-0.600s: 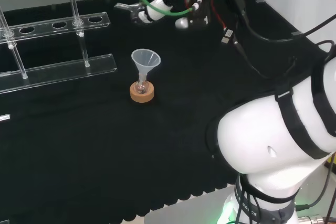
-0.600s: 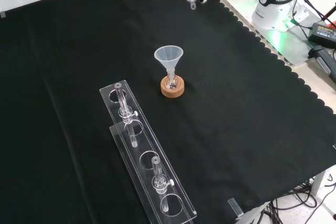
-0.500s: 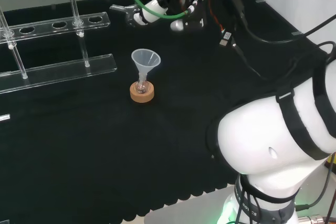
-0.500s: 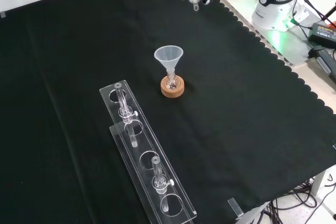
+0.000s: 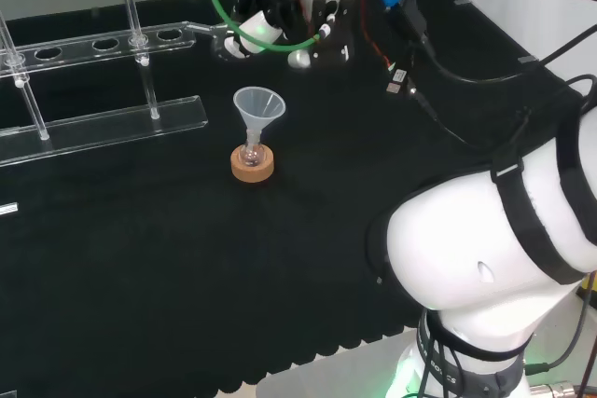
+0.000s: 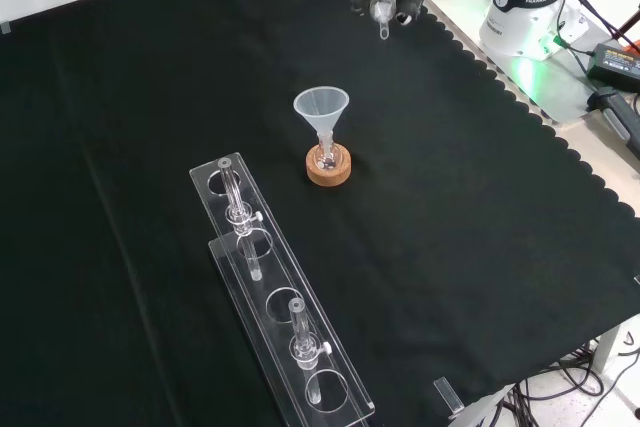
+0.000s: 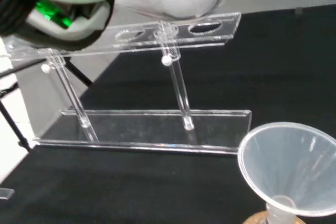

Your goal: Pour all the NaCl from the weighing funnel into the round-bottom flask.

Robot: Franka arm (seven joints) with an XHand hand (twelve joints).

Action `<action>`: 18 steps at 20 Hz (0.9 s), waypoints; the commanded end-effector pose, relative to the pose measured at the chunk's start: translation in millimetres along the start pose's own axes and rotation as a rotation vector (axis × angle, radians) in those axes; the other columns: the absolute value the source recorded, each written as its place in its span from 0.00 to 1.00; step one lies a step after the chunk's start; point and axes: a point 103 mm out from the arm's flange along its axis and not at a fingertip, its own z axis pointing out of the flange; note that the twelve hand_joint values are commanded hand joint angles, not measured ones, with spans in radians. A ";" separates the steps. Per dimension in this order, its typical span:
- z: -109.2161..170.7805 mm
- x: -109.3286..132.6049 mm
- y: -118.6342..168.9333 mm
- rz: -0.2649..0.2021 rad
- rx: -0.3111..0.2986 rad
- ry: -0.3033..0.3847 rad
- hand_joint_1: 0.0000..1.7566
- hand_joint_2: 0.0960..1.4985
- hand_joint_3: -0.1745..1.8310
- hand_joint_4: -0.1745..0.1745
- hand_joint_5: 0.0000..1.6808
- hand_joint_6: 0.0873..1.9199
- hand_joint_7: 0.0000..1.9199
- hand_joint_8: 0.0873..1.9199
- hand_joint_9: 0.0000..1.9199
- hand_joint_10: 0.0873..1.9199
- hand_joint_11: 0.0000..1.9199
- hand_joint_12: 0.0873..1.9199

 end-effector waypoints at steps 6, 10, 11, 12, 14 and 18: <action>44.8 -35.4 14.1 0.117 0.085 -0.096 0.70 0.24 0.54 0.00 0.95 0.04 0.91 0.23 0.95 0.00 0.90 0.25; 57.8 -51.6 13.1 0.138 0.103 -0.104 0.70 0.24 0.54 0.00 0.95 0.04 0.91 0.23 0.95 0.00 0.90 0.25; 61.1 -55.4 11.7 0.142 0.105 -0.107 0.70 0.24 0.54 0.00 0.95 0.04 0.91 0.23 0.95 0.00 0.90 0.25; 65.6 -59.5 9.6 0.145 0.109 -0.112 0.70 0.24 0.54 0.00 0.95 0.04 0.91 0.23 0.95 0.00 0.90 0.25; 75.2 -67.1 5.1 0.149 0.123 -0.115 0.70 0.24 0.54 0.00 0.95 0.04 0.91 0.23 0.95 0.00 0.90 0.25; 83.5 -82.5 -6.8 0.170 0.138 -0.137 0.70 0.24 0.54 0.00 0.95 0.04 0.91 0.23 0.95 0.00 0.90 0.25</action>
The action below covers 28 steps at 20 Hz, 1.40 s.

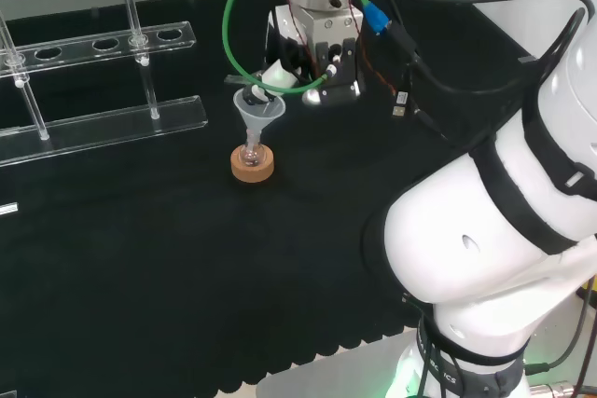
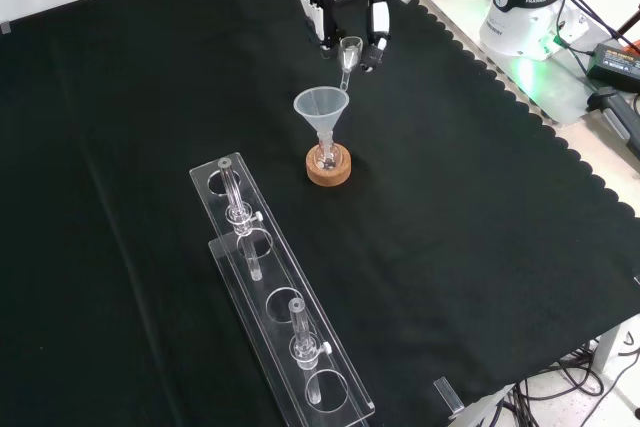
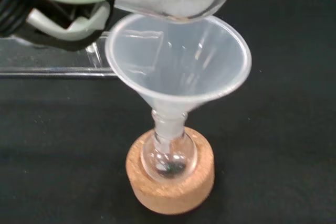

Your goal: Pour all the NaCl from the weighing funnel into the round-bottom flask.

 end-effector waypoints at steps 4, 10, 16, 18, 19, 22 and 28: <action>8.7 -19.6 -13.3 0.041 -0.006 -0.081 0.70 0.24 0.54 0.00 0.95 0.04 0.91 0.23 0.95 0.00 0.90 0.25; 16.9 -15.7 -17.8 0.029 -0.025 -0.252 0.70 0.24 0.54 0.00 0.95 0.04 0.91 0.23 0.95 0.00 0.91 0.25; 16.3 -21.3 -7.2 0.045 -0.023 -0.291 0.70 0.24 0.54 0.00 0.95 0.04 0.91 0.23 0.95 0.00 0.91 0.25; 10.3 -23.8 -3.3 0.054 -0.018 -0.286 0.70 0.24 0.54 0.00 0.96 0.04 0.91 0.23 0.95 0.00 0.91 0.25; 4.3 -26.4 -0.7 0.063 -0.020 -0.281 0.70 0.24 0.54 0.00 0.96 0.04 0.91 0.23 0.95 0.00 0.91 0.25; -8.8 -30.6 2.9 0.077 -0.023 -0.275 0.70 0.24 0.54 0.00 0.96 0.04 0.91 0.23 0.95 0.00 0.91 0.25; -15.6 -23.7 4.4 0.073 0.010 -0.314 0.70 0.24 0.54 0.00 0.96 0.04 0.91 0.23 0.95 0.00 0.91 0.25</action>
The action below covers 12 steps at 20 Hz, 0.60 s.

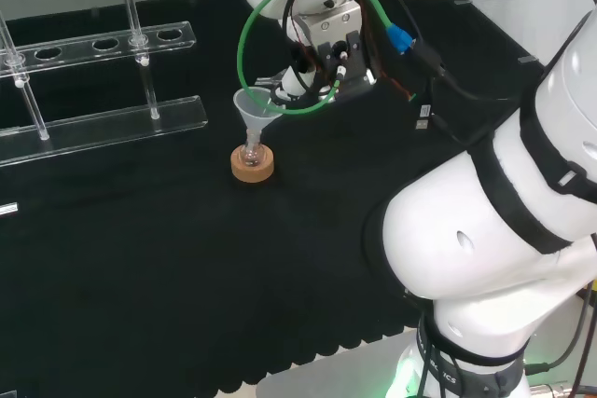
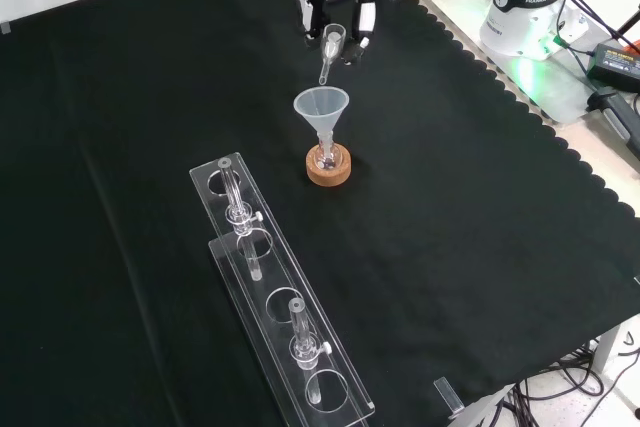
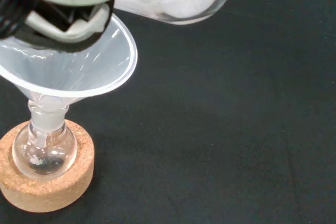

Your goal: Pour all the NaCl from the weighing funnel into the round-bottom flask.

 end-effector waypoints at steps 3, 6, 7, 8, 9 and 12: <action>-3.3 5.7 -0.8 -0.007 0.023 -0.018 0.70 0.24 0.54 0.00 0.96 0.04 0.91 0.23 0.95 0.00 0.91 0.25; -2.9 14.6 -0.9 -0.019 0.039 -0.050 0.70 0.23 0.54 0.00 0.96 0.04 0.91 0.23 0.95 0.00 0.91 0.24; -2.5 19.0 -0.7 -0.022 0.054 -0.076 0.70 0.23 0.54 0.00 0.96 0.04 0.91 0.23 0.95 0.00 0.91 0.24; -2.8 20.9 -0.8 -0.023 0.058 -0.086 0.70 0.23 0.54 0.00 0.96 0.04 0.91 0.23 0.95 0.00 0.91 0.24; -3.3 22.4 -0.8 -0.023 0.062 -0.096 0.70 0.23 0.54 0.00 0.96 0.03 0.91 0.23 0.95 0.00 0.91 0.24; -5.6 24.3 -1.6 -0.015 0.073 -0.132 0.70 0.23 0.54 0.00 0.96 0.03 0.91 0.23 0.95 0.00 0.91 0.24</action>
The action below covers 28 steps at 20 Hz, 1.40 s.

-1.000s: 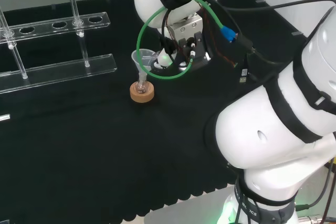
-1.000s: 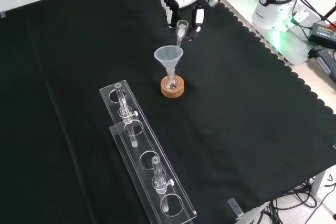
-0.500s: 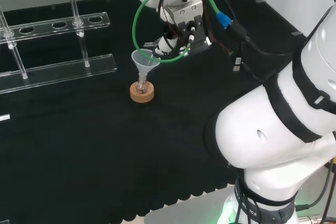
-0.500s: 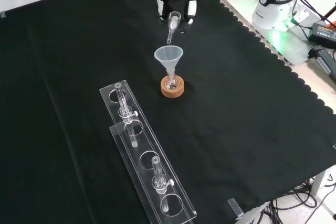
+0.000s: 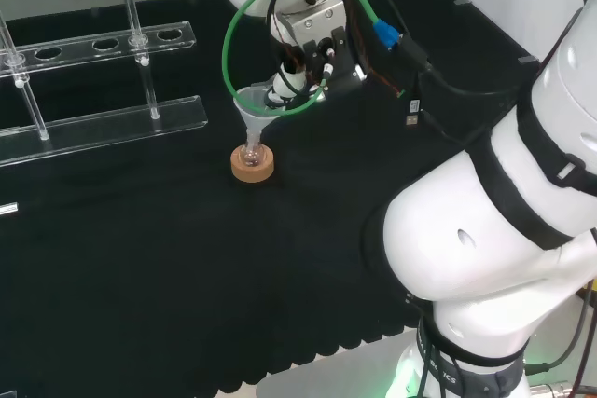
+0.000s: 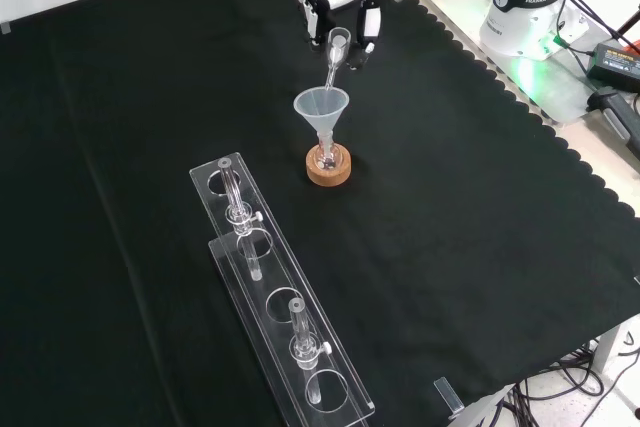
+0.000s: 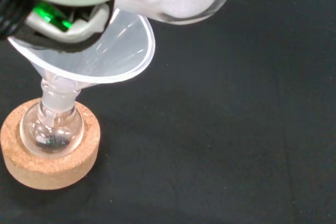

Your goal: Pour all the NaCl from the weighing funnel into the round-bottom flask.

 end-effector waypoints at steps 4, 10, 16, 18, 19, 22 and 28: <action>-4.8 3.3 -2.6 0.017 0.033 -0.082 0.70 0.23 0.54 0.00 0.96 0.03 0.91 0.23 0.95 0.00 0.91 0.24; -7.6 1.3 -0.8 0.031 0.051 -0.112 0.70 0.23 0.54 0.00 0.96 0.03 0.91 0.23 0.95 0.00 0.91 0.24; -5.0 2.3 4.8 0.039 0.087 -0.153 0.70 0.23 0.54 0.00 0.96 0.03 0.91 0.23 0.96 0.00 0.92 0.24; -3.1 2.1 5.8 0.042 0.099 -0.166 0.70 0.23 0.54 0.00 0.96 0.03 0.91 0.23 0.96 0.00 0.92 0.24; -1.2 1.9 6.2 0.047 0.111 -0.181 0.70 0.23 0.54 0.00 0.96 0.03 0.91 0.23 0.96 0.00 0.91 0.24; 0.2 2.9 5.3 0.053 0.132 -0.210 0.70 0.23 0.54 0.00 0.96 0.03 0.91 0.23 0.96 0.00 0.91 0.24; -4.6 10.0 4.5 0.067 0.148 -0.263 0.70 0.23 0.54 0.00 0.96 0.03 0.91 0.23 0.96 0.00 0.91 0.24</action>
